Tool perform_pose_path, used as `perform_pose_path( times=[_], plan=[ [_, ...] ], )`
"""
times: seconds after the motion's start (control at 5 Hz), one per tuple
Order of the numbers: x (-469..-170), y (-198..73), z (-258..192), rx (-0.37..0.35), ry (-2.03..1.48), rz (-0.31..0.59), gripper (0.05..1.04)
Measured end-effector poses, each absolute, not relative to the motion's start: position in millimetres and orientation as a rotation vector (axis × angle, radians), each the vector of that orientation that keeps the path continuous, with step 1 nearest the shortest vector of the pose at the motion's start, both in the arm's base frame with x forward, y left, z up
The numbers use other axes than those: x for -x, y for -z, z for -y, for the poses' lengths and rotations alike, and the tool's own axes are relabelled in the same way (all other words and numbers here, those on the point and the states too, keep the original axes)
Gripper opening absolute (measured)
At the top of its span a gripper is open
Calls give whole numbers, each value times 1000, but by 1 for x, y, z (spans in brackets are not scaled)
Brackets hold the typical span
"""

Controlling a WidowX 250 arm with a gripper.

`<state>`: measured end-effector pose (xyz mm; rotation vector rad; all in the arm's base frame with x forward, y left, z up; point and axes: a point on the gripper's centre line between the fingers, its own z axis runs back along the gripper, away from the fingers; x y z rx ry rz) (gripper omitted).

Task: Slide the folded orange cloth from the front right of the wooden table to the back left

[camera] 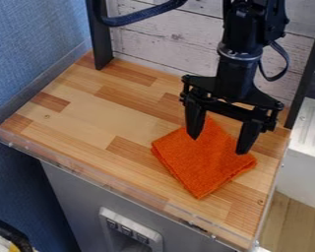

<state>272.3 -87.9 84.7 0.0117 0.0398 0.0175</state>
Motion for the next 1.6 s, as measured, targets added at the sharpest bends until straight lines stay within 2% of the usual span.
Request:
perform_pose_path(
  times=[0.6,0.8,1.2,1.4,1.6],
  plan=[
    [-279,-84,81,-6,-386,-14,998],
    [-283,-85,80,5,-539,6,955],
    [-285,-58,78,-3,-786,16,370],
    [-281,-43,76,-8,-870,14,155],
    [-277,-30,74,-12,-926,14,66]
  ],
)
